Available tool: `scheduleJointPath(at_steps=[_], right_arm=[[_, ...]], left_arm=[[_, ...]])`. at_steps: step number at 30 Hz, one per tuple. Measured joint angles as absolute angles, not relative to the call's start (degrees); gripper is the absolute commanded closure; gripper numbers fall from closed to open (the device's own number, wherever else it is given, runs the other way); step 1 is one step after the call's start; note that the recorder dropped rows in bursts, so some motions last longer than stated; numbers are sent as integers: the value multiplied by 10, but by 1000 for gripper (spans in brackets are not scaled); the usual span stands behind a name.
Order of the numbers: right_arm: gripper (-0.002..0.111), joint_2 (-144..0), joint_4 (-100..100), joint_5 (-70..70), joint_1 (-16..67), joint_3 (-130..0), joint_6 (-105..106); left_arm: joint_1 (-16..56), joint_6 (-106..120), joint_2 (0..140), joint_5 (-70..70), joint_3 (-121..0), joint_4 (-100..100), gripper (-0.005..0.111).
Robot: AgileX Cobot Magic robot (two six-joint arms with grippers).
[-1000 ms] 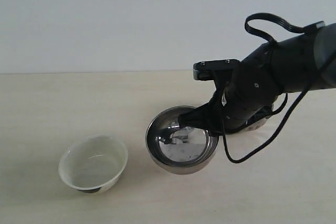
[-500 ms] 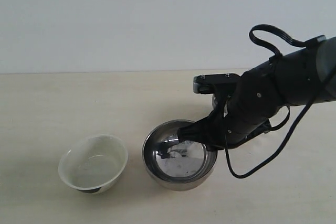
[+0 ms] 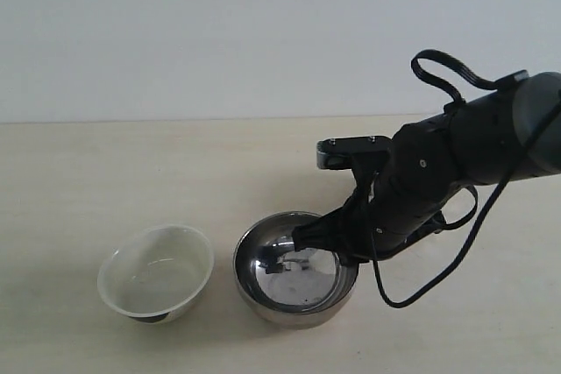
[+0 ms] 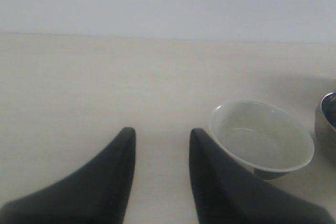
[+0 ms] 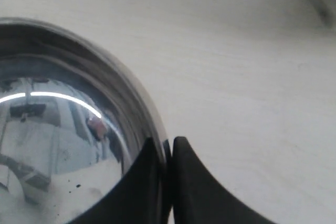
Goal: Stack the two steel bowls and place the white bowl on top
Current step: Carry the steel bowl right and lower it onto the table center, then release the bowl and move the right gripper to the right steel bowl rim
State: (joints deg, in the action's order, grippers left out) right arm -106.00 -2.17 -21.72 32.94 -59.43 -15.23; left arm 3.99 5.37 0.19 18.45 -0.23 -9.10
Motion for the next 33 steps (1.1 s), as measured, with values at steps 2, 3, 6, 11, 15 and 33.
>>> scheduleJointPath(at_steps=[2, 3, 6, 11, 15, 33], right_arm=[[108, -1064, -23, -216, 329, -594, -152], [108, -1064, -23, -216, 329, -594, -152], [108, -1064, -24, -215, 329, -594, -152], [102, -1065, -24, -196, 329, -594, -150], [61, -1065, -24, -179, 329, -594, -150], [41, -966, 162, -305, 282, -687, -316]], left_arm=[[40, 54, 2, 184, -2, -91, 74], [40, 54, 2, 184, -2, -91, 74], [40, 54, 2, 184, -2, -91, 74], [40, 54, 2, 184, -2, -91, 74], [40, 54, 2, 184, -2, -91, 74], [40, 54, 2, 184, -2, -91, 74]])
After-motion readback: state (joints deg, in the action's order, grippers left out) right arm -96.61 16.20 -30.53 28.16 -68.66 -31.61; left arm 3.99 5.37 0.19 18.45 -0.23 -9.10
